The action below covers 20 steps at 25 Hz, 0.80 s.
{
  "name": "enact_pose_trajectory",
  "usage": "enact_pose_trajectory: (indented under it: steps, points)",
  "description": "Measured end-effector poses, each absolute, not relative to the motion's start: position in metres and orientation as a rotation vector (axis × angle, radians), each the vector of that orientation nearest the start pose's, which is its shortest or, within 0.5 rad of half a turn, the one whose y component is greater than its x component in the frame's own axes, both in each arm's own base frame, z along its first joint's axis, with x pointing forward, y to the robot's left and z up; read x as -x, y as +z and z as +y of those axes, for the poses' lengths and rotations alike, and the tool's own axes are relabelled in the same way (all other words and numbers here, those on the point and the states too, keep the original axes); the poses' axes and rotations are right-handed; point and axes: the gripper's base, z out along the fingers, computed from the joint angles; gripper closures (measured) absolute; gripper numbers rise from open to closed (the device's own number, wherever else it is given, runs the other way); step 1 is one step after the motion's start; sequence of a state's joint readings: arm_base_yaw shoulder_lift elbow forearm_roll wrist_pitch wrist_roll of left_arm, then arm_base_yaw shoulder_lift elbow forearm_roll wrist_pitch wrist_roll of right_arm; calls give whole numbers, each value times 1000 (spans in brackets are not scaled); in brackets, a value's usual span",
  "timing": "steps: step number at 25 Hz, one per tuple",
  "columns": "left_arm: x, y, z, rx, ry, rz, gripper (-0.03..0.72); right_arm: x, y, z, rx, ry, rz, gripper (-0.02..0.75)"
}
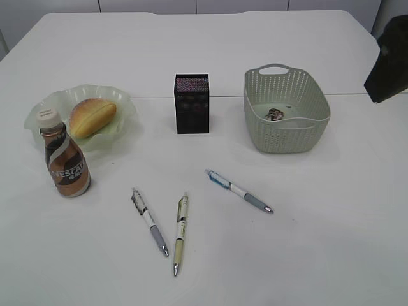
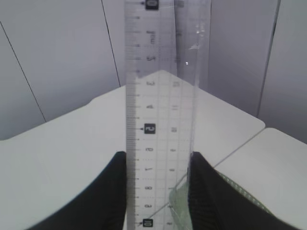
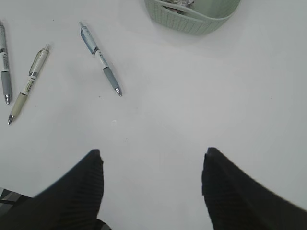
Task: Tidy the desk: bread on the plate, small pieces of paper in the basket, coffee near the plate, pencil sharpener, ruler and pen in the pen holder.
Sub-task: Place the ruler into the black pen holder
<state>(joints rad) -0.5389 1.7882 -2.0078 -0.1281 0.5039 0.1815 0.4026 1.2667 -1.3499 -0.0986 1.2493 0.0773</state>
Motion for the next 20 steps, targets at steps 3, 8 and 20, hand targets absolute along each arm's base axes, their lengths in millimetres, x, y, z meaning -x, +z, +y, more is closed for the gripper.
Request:
enact_pose_trajectory:
  steps: [3, 8, 20]
  points:
    - [-368, 445, -224, -540, -386, 1630, 416, -223, 388, 86, 438, 27, 2604, 263]
    - [-377, 392, -226, -494, -368, 1593, 416, -223, 388, 86, 438, 26, 2604, 262]
    - [-420, 294, -233, -461, -315, 1647, 416, -224, 389, 83, 440, -15, 2596, 262]
